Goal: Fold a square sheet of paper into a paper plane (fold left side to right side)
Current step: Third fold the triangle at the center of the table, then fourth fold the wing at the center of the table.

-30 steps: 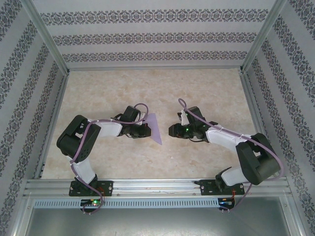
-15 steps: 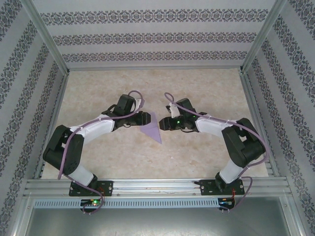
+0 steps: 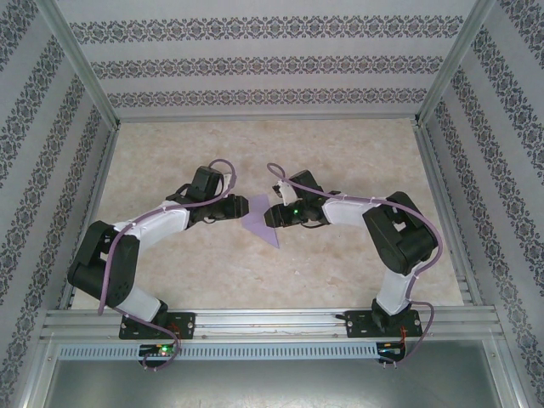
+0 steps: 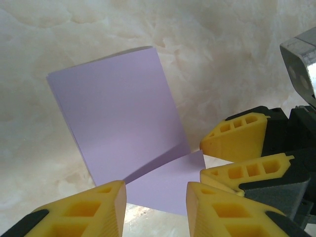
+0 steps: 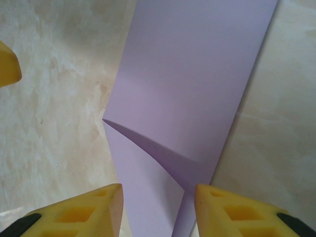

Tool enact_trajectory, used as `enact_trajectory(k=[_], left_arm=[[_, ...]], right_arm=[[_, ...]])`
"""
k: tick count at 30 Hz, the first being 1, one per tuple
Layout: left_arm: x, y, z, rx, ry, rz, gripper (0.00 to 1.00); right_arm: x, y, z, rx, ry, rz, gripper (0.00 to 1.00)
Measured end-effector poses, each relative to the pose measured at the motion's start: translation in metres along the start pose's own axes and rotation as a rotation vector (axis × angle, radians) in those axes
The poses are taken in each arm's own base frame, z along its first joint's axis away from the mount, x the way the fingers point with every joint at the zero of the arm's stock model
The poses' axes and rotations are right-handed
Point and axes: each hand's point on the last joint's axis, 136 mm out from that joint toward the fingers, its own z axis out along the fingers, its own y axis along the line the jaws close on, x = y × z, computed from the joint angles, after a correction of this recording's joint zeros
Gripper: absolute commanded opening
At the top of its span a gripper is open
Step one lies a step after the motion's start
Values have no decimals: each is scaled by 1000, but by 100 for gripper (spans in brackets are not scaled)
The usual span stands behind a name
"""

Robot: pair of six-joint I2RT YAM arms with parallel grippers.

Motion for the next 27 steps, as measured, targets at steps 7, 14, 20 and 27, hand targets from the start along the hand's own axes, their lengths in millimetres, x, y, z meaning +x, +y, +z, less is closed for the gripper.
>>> enact_trajectory(k=[7,14,20,27], left_arm=[[-2,7,-2,-7,-4,-19,37],[2,15,-2,-2,7,-57,44],[6,21,-3,24,16,-111,46],[5,14,7,107,38,-163,46]], right_arm=[[6,-3,8,-17,26,17,29],[1,0,6,-36,2,23,1],[-8,2,-12,-71,-72,43,0],[-11,4,-19,-126,-121,80,0]])
